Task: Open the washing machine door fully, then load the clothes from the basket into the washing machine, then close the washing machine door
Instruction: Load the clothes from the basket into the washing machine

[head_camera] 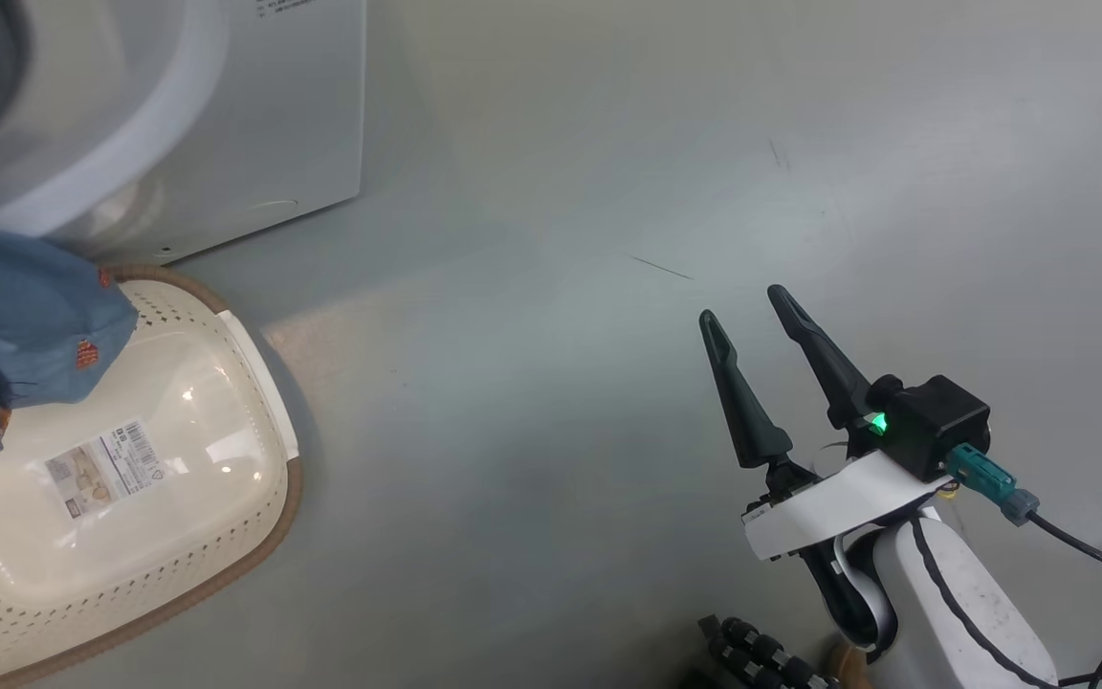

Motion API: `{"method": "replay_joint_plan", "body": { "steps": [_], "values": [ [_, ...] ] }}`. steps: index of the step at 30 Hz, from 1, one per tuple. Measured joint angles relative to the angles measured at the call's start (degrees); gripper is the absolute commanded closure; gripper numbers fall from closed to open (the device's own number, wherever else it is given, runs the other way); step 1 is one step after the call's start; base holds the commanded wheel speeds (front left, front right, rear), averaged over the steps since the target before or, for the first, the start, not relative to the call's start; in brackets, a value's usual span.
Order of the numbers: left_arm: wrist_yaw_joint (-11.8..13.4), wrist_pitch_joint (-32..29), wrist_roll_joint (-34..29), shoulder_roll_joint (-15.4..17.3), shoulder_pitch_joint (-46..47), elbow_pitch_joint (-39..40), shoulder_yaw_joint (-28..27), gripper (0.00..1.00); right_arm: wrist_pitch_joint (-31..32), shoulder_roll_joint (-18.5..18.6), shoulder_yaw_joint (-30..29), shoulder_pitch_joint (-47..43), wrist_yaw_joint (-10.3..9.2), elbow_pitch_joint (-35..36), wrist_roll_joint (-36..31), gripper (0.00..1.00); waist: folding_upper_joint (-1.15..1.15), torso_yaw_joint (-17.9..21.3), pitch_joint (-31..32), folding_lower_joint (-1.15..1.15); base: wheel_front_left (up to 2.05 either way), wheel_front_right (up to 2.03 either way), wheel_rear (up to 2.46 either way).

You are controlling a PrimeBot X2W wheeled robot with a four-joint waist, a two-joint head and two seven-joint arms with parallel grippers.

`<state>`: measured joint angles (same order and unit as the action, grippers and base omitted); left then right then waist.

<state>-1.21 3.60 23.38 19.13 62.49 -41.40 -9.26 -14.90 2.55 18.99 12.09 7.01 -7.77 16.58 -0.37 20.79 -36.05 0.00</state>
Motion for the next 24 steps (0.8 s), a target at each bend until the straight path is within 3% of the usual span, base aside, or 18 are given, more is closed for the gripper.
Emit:
{"method": "replay_joint_plan", "body": {
  "steps": [11,14,15,16,24],
  "values": [
    [2.1,-1.0,-3.4,2.1,3.2,-4.7,1.8,0.97,0.0,0.0,0.5,0.1,0.00,0.4,-0.5,0.00,0.00,-0.1,-2.1,0.00,0.00,0.00,0.00],
    [2.3,-1.8,-4.4,2.2,3.2,-6.7,3.0,0.50,0.0,-0.1,0.6,0.3,0.00,0.4,-0.5,0.00,0.00,0.0,-2.5,0.00,0.00,0.00,0.00],
    [2.3,-1.8,-4.7,2.2,3.2,-7.2,3.4,0.50,0.0,-0.1,0.6,0.3,0.00,0.4,-0.5,0.00,0.00,0.0,-2.5,0.00,0.00,0.00,0.00],
    [2.3,-2.1,-4.7,2.2,3.2,-7.7,3.7,0.00,0.0,-0.1,0.6,0.3,0.00,0.4,-0.5,0.00,0.00,0.0,-2.5,0.00,0.00,0.00,0.00],
    [3.8,-2.4,-6.7,1.5,3.2,-12.2,5.5,0.00,0.0,-0.1,-0.4,0.7,0.00,0.2,-0.5,0.00,0.00,-0.7,-1.6,0.00,0.00,0.00,0.00]
  ]
}}
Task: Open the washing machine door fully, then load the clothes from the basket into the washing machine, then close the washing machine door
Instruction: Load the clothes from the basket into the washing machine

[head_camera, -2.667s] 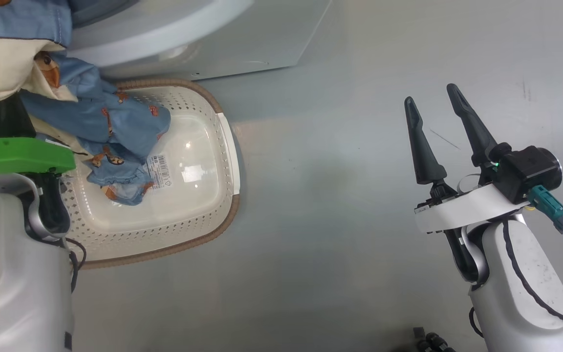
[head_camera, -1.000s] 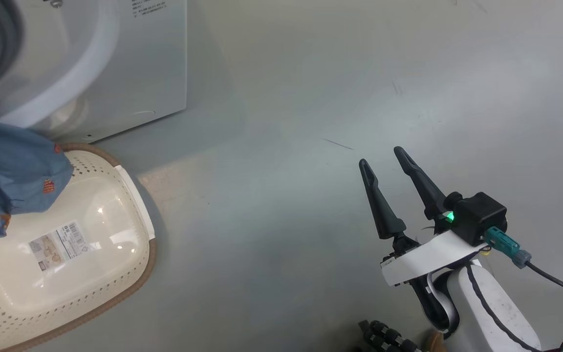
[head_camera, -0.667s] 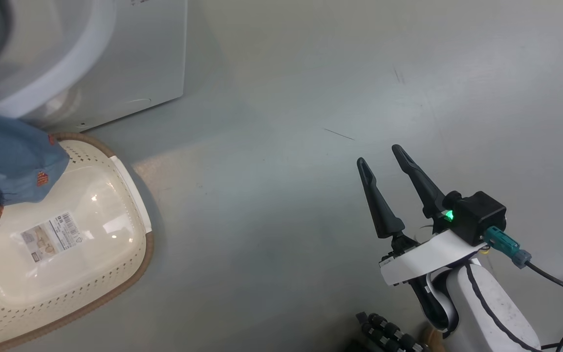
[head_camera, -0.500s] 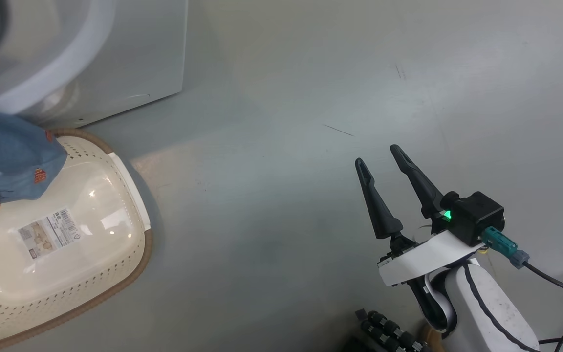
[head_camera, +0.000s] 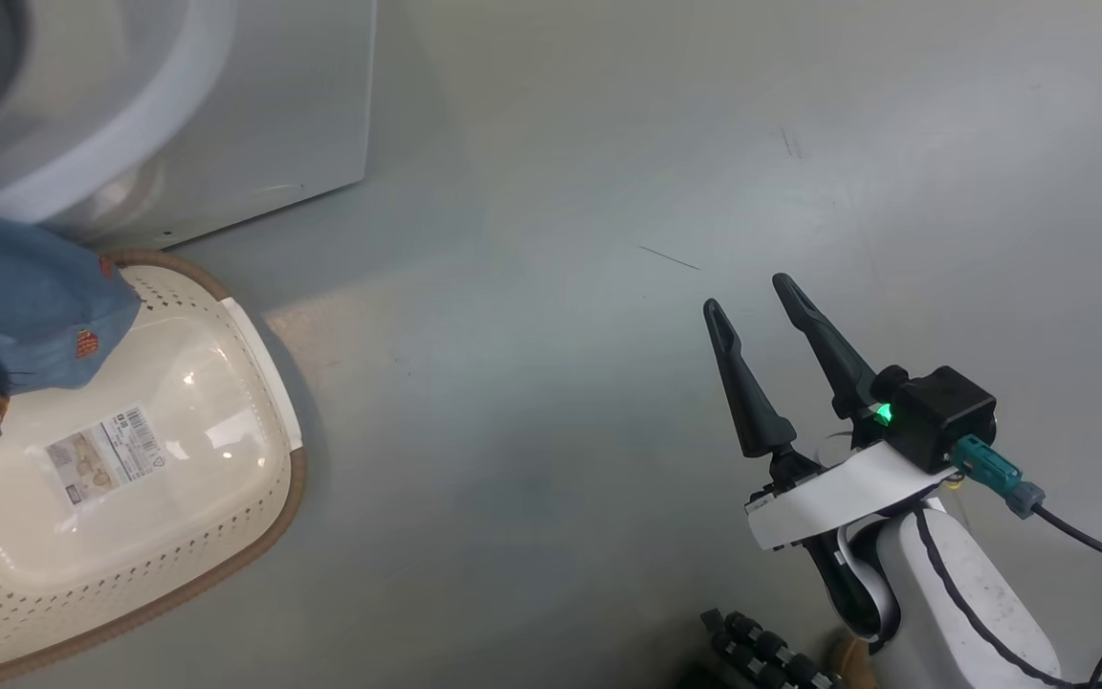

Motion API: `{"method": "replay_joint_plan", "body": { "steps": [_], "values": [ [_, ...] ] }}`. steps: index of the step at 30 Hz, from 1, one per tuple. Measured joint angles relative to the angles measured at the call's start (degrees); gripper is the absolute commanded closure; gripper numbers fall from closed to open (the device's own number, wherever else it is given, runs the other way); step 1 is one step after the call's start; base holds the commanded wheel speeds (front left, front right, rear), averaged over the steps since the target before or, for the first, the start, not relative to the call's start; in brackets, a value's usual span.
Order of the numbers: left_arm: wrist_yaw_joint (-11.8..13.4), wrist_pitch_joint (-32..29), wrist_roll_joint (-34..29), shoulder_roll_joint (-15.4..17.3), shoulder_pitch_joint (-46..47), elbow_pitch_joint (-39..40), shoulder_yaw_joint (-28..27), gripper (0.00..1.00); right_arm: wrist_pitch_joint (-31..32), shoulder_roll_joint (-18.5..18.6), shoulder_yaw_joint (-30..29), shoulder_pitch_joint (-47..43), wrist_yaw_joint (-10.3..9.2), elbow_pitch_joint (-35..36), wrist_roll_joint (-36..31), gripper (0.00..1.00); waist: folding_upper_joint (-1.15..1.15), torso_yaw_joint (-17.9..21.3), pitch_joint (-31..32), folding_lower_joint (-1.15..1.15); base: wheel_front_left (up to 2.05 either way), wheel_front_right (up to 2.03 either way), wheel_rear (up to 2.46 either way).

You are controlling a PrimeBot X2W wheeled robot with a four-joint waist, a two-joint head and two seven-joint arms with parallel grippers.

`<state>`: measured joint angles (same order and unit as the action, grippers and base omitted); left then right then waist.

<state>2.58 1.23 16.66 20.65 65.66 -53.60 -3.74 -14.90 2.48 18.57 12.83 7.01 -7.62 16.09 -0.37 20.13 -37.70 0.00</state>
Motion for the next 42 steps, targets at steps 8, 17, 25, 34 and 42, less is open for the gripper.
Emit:
{"method": "replay_joint_plan", "body": {
  "steps": [8,17,25,34,42],
  "values": [
    [0.6,0.9,0.2,-2.7,-0.2,-2.9,-0.2,0.00,0.0,0.0,-1.1,0.1,0.00,-0.9,-1.1,0.00,0.00,-1.6,1.9,0.00,0.00,0.00,0.00],
    [0.1,4.6,1.1,-7.4,-2.5,-4.2,0.3,0.00,0.0,0.1,-3.1,2.3,0.00,-1.3,-2.7,0.00,0.00,-4.4,4.2,0.00,0.00,0.00,0.00],
    [-1.6,9.7,1.4,-10.8,-7.4,-5.1,1.1,0.00,0.0,0.1,-5.4,3.1,0.00,-2.1,-4.2,0.00,0.00,-8.3,6.4,0.00,0.00,0.00,0.00],
    [-4.6,11.6,3.5,-15.3,-12.8,-5.3,1.3,0.00,0.0,0.5,-7.3,2.8,0.00,-2.7,-4.8,0.00,0.00,-13.0,9.3,0.00,0.00,0.00,0.00],
    [-6.4,12.7,4.1,-16.7,-17.8,-3.8,1.3,0.00,0.0,0.7,-7.9,2.0,0.00,-2.7,-5.2,0.00,0.00,-16.2,11.4,0.00,0.00,0.00,0.00]
  ]
}}
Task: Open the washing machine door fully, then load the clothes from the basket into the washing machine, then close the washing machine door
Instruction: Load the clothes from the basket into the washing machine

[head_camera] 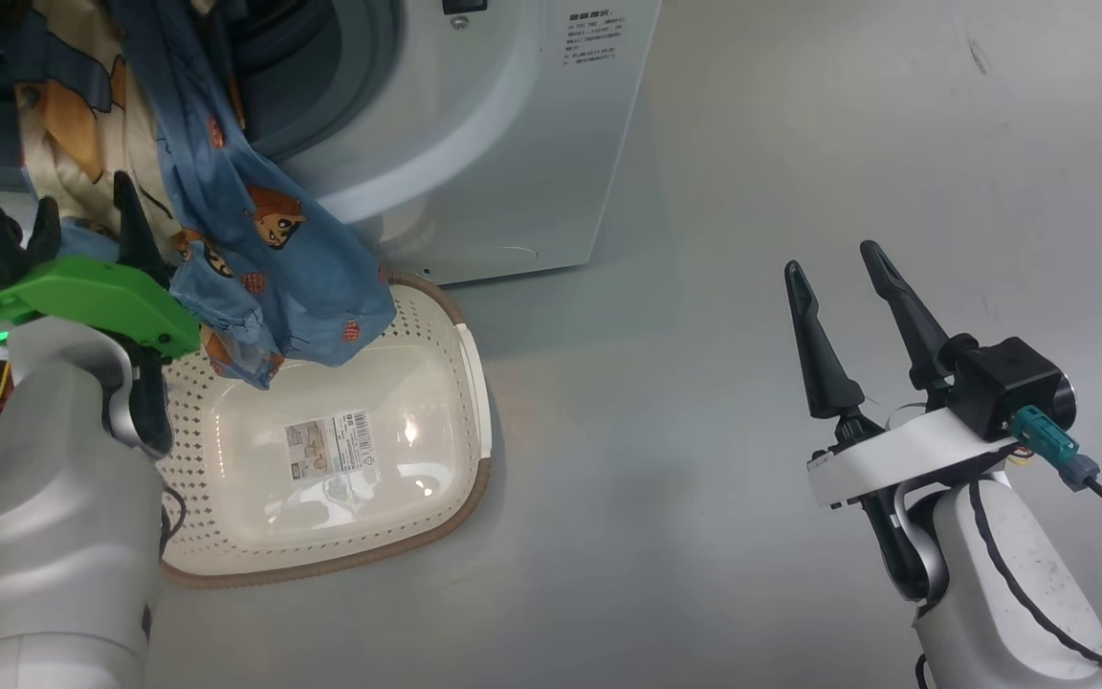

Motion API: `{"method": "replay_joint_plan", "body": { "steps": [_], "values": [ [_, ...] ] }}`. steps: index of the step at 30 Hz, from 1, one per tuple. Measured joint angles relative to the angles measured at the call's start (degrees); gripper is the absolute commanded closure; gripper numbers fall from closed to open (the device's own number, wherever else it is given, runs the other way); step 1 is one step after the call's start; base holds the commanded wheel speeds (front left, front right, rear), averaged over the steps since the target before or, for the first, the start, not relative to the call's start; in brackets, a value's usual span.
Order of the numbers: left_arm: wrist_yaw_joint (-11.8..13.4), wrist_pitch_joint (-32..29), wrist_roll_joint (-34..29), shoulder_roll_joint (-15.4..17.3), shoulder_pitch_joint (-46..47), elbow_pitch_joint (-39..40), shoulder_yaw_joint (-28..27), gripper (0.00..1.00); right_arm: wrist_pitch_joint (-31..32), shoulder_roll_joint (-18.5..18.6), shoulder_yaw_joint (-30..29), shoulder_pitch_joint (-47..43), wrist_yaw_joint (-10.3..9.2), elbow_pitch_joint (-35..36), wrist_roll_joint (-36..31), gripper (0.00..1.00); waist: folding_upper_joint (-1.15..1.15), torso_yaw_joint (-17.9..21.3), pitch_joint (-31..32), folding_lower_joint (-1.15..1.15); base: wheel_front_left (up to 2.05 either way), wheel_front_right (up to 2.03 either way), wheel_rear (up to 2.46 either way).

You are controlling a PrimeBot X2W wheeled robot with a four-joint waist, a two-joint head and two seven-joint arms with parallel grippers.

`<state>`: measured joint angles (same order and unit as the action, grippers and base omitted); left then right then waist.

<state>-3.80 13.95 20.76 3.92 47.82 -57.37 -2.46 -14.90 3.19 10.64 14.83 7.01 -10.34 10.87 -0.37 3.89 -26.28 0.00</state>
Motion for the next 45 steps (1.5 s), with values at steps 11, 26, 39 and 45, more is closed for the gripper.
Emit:
{"method": "replay_joint_plan", "body": {
  "steps": [11,26,39,45],
  "values": [
    [-1.7,0.5,0.5,-1.5,-9.0,3.3,0.3,0.00,0.0,0.0,-0.5,-0.3,0.00,0.1,-0.4,0.00,0.00,-1.3,1.3,0.00,0.00,0.00,0.00],
    [-2.3,0.5,1.6,-1.6,-21.8,13.8,-1.2,0.00,0.0,0.0,-2.1,-2.5,0.00,0.1,-0.4,0.00,0.00,-1.2,3.6,0.00,0.00,0.00,0.00],
    [-2.7,0.5,2.6,-2.2,-31.4,19.7,-0.6,0.00,0.0,0.1,-2.9,-5.3,0.00,0.2,-0.5,0.00,0.00,-1.8,6.9,0.00,0.00,0.00,0.00],
    [-2.7,0.5,3.1,-2.2,-33.7,22.1,-0.5,0.00,0.0,0.1,-2.7,-5.7,0.00,0.5,-0.8,0.00,0.00,-1.9,7.2,0.00,0.00,0.00,0.00]
  ]
}}
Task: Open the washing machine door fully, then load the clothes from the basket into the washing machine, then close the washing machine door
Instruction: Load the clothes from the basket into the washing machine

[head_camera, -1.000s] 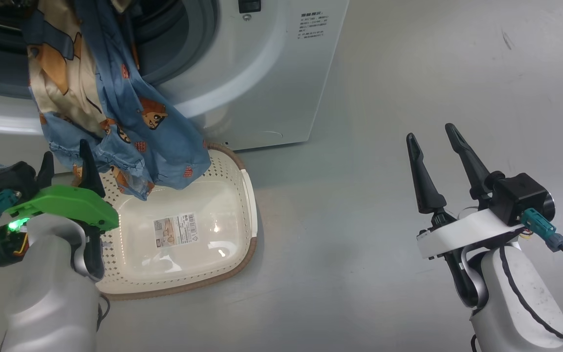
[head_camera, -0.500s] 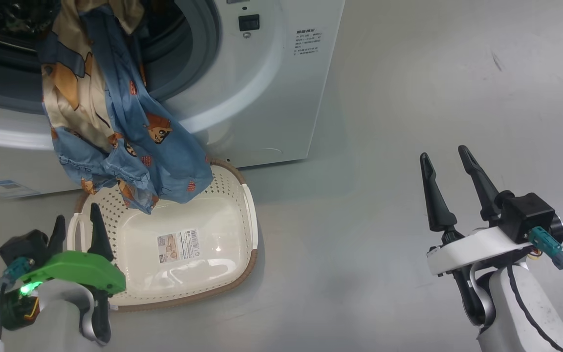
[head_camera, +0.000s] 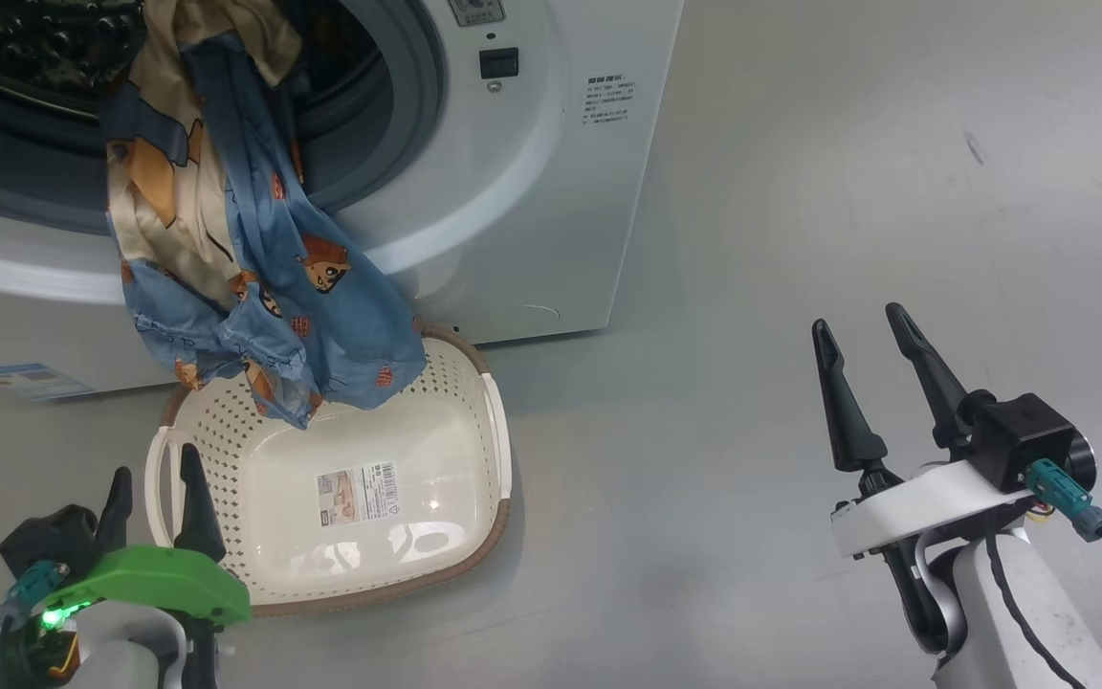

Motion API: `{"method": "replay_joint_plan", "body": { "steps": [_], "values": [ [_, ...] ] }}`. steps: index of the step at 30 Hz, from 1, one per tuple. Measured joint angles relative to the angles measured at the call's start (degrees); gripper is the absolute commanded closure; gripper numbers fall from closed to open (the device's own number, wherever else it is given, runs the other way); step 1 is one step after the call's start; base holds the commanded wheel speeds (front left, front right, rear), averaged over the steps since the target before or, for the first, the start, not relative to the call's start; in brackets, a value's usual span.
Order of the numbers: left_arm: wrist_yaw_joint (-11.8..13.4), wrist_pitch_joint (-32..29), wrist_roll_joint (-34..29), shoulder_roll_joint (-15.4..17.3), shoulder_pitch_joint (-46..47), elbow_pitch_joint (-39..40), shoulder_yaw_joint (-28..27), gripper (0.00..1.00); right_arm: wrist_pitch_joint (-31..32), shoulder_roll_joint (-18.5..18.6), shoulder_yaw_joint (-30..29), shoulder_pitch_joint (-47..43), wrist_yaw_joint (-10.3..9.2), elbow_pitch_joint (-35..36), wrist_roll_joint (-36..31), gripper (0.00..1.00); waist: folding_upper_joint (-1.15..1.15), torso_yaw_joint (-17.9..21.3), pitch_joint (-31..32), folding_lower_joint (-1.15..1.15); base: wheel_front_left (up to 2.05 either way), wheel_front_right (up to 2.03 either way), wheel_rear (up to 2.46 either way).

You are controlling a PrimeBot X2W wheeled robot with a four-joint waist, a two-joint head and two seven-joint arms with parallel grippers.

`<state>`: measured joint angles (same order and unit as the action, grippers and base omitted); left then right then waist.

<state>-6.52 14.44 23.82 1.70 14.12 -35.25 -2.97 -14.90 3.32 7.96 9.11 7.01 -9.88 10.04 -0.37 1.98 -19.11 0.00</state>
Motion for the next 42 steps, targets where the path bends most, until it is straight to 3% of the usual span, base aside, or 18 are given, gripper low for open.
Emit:
{"method": "replay_joint_plan", "body": {
  "steps": [27,42],
  "values": [
    [1.0,-1.0,4.3,0.0,-2.6,3.5,5.0,0.00,0.0,0.0,1.0,-0.3,0.00,1.3,0.0,0.00,0.00,1.2,-2.4,0.00,0.00,0.00,0.00],
    [1.6,-3.4,6.3,0.0,7.8,1.9,6.1,0.00,0.0,0.2,2.5,2.8,0.00,2.2,-0.5,0.00,0.00,2.3,-8.8,0.00,0.00,0.00,0.00]
  ]
}}
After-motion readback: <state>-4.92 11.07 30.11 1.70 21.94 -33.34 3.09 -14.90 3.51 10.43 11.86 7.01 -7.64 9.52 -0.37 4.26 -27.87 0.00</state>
